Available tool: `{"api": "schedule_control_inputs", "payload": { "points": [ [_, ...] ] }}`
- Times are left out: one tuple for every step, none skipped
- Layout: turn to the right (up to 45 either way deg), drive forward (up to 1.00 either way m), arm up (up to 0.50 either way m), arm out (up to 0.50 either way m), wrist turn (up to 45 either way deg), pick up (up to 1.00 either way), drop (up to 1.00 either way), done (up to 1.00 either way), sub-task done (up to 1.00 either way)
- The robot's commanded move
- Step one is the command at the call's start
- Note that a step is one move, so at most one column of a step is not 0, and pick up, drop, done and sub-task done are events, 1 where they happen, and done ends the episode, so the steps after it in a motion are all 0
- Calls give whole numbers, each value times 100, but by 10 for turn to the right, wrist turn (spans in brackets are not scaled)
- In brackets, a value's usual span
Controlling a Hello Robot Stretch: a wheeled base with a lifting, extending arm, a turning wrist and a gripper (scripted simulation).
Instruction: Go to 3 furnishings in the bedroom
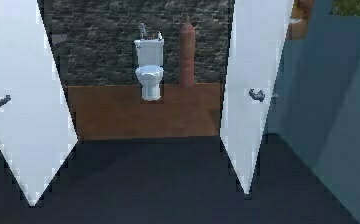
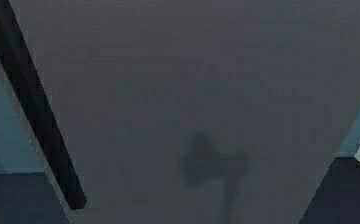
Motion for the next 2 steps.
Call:
{"api": "schedule_control_inputs", "payload": {
  "points": [
    [0,100,0,0,0,0,0,0,0],
    [0,100,0,0,0,0,0,0,0]
  ]
}}
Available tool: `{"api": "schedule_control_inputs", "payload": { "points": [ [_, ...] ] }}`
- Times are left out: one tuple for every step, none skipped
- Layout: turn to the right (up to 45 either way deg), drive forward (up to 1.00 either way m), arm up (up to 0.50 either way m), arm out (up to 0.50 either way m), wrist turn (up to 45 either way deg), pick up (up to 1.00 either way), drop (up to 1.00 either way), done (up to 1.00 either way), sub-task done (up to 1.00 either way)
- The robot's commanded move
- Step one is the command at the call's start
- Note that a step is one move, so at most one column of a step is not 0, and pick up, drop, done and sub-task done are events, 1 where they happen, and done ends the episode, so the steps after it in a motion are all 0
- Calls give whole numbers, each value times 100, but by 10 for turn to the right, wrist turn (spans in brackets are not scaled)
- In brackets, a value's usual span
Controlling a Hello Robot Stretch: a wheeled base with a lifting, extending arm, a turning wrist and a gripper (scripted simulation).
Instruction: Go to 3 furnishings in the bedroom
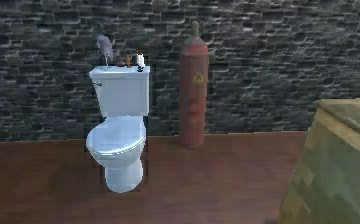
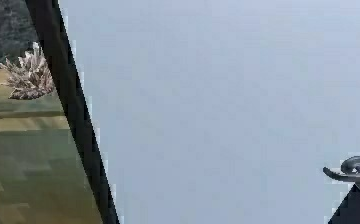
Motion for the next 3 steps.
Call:
{"api": "schedule_control_inputs", "payload": {
  "points": [
    [0,35,0,0,0,0,0,0,0],
    [30,0,0,0,0,0,0,0,0],
    [0,5,0,0,0,0,0,0,0]
  ]
}}
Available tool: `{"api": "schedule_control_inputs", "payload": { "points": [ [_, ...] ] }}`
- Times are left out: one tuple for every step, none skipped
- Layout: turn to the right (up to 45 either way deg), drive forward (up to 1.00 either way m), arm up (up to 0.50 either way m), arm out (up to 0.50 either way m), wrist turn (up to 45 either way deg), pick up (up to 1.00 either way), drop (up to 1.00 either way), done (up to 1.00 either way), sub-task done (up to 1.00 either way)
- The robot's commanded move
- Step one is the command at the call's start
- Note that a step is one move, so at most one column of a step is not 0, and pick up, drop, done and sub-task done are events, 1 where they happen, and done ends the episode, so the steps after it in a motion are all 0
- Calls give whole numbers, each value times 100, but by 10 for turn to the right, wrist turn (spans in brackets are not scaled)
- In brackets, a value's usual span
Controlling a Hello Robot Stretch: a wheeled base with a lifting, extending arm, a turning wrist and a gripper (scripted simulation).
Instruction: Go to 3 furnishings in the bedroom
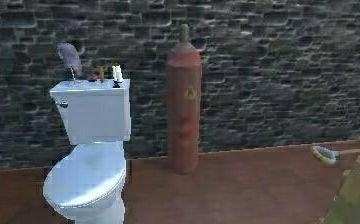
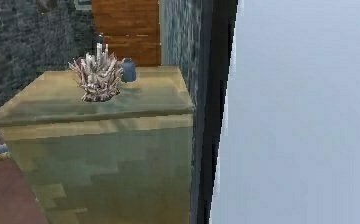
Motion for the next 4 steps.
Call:
{"api": "schedule_control_inputs", "payload": {
  "points": [
    [0,75,0,0,0,0,0,0,0],
    [450,0,0,0,0,0,0,0,0],
    [120,0,0,0,0,0,0,0,0],
    [0,55,0,0,0,0,0,0,0]
  ]
}}
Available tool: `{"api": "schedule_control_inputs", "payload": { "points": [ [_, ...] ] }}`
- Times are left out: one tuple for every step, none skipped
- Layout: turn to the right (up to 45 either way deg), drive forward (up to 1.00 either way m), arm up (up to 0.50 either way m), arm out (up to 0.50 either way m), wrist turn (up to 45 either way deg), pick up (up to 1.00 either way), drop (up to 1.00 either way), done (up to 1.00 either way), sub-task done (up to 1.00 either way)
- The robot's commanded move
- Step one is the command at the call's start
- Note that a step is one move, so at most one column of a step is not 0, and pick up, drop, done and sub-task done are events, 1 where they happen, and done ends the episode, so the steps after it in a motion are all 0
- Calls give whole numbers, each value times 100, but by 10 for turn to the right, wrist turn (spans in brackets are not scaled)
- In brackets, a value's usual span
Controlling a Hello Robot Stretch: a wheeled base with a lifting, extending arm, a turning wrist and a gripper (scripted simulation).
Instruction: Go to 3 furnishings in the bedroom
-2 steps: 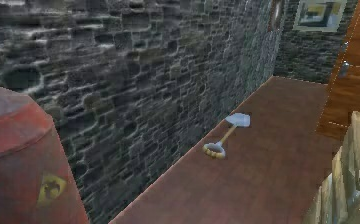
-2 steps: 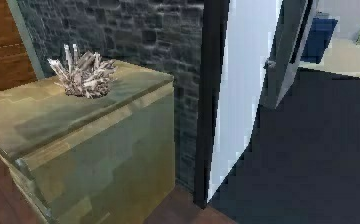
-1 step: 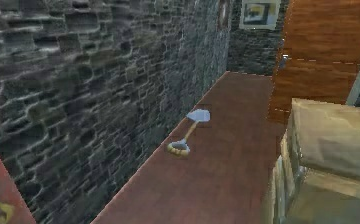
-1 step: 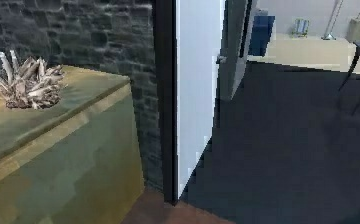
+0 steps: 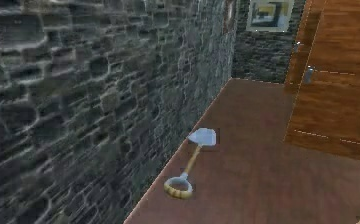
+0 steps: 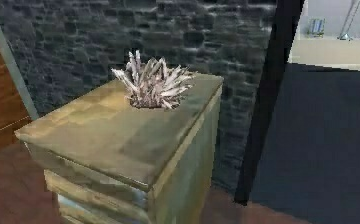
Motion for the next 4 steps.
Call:
{"api": "schedule_control_inputs", "payload": {
  "points": [
    [210,0,0,0,0,0,0,0,0],
    [0,100,0,0,0,0,0,0,0],
    [0,100,0,0,0,0,0,0,0],
    [60,0,0,0,0,0,0,0,0]
  ]
}}
